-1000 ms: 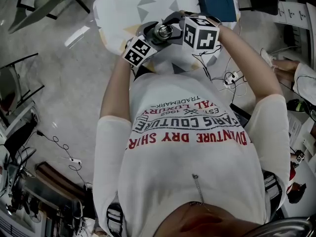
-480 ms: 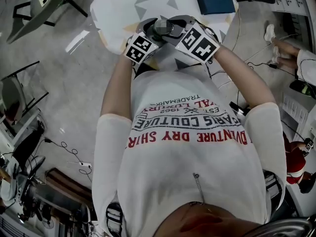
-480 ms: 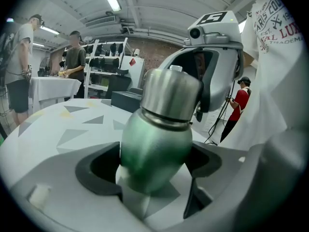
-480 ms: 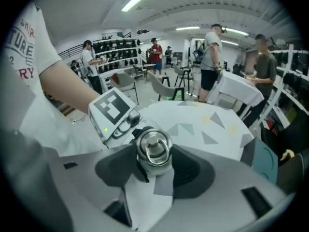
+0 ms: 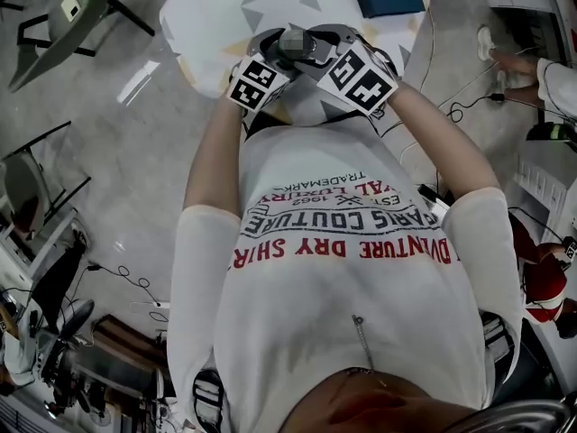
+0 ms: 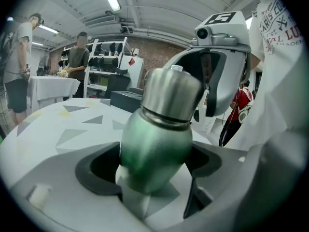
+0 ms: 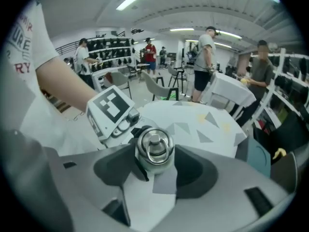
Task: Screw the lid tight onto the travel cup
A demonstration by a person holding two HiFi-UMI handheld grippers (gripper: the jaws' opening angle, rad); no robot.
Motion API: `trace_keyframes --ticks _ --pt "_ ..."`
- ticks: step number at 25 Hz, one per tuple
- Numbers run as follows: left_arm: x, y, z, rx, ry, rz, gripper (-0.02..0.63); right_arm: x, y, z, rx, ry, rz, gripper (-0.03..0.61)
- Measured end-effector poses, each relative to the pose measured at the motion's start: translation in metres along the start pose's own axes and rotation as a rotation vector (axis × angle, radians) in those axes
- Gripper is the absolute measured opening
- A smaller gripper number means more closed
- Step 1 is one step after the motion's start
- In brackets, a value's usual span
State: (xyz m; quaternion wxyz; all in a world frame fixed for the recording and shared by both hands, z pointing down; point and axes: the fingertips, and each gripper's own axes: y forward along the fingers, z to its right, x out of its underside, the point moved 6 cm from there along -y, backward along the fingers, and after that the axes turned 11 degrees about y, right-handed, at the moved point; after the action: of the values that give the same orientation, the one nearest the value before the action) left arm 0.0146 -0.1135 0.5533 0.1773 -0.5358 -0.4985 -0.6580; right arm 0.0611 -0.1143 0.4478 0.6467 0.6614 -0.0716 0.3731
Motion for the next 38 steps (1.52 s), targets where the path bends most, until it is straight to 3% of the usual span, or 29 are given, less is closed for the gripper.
trace_keyframes --ticks 5,11,17,21,25,32,38 --pt "0.001 0.001 0.001 0.003 -0.005 0.004 0.413 -0.002 -0.008 0.004 -0.122 -0.199 -0.056 0.256" --pt "0.001 0.003 0.001 0.007 -0.008 -0.001 0.414 -0.011 -0.007 0.008 -0.26 -0.556 -0.152 0.256" --pt "0.0 0.007 0.006 0.009 -0.009 -0.006 0.416 -0.009 0.0 0.01 -0.349 -0.651 -0.29 0.256" --pt "-0.001 0.007 0.006 0.014 -0.009 -0.009 0.417 -0.011 0.003 0.008 -0.372 -0.681 -0.324 0.247" --pt "-0.001 0.007 0.006 0.015 -0.012 -0.013 0.417 -0.012 0.003 0.008 -0.37 -0.654 -0.327 0.235" --pt "0.001 0.007 0.005 0.013 -0.019 -0.016 0.419 -0.01 0.004 0.008 -0.298 -0.479 -0.279 0.235" --pt "0.003 0.003 0.001 0.013 -0.019 -0.025 0.419 -0.005 0.004 0.006 -0.159 -0.16 -0.15 0.235"
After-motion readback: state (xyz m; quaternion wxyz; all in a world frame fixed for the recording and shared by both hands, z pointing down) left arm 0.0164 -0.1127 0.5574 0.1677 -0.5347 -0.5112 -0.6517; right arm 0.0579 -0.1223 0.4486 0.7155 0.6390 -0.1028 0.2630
